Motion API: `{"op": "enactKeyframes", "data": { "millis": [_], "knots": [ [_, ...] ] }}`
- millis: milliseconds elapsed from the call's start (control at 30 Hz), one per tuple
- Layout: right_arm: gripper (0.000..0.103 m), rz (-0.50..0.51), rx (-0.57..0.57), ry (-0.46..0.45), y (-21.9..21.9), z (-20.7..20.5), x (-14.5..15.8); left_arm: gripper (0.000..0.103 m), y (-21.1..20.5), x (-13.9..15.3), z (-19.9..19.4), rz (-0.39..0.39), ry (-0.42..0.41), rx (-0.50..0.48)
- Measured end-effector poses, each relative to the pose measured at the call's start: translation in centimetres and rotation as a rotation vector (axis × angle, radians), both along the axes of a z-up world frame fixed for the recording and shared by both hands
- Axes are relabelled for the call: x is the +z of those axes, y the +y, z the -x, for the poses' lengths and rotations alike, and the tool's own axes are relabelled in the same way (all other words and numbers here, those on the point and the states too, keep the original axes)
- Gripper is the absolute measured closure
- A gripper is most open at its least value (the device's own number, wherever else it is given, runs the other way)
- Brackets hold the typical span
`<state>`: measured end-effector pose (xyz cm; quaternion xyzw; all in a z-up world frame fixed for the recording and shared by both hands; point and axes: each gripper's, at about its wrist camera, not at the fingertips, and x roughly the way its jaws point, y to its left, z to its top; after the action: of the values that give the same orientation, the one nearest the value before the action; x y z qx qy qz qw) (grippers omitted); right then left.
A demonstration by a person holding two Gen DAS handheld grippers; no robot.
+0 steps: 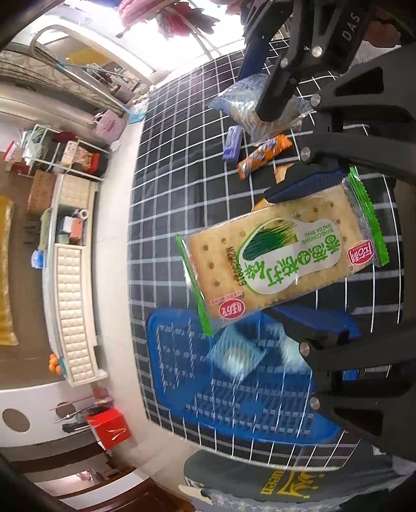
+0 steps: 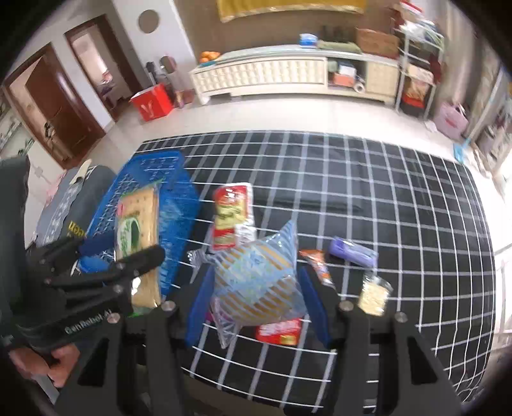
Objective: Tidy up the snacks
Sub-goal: 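Carry the cracker pack and mesh bun over the blue basket with both tools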
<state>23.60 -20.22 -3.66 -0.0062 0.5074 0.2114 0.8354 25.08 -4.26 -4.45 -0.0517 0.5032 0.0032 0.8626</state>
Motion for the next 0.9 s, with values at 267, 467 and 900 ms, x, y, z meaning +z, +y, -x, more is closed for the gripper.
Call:
{"op": "enactKeyframes", "data": {
  "millis": [267, 467, 900],
  "knots": [
    [0.043, -0.014, 0.075, -0.036, 7.6, 0.8, 1.2, 0.043, 8.1, 2.5, 2.9, -0.011, -0.028, 0.011],
    [0.043, -0.017, 0.117, -0.045, 12.7, 1.0, 1.0, 0.043, 12.4, 2.3, 3.7, -0.019, -0.019, 0.004],
    [0.044, 0.048, 0.119, -0.028, 18.9, 0.1, -1.9, 0.043, 17.0, -0.4, 2.8, -0.028, 0.008, -0.046]
  ]
}}
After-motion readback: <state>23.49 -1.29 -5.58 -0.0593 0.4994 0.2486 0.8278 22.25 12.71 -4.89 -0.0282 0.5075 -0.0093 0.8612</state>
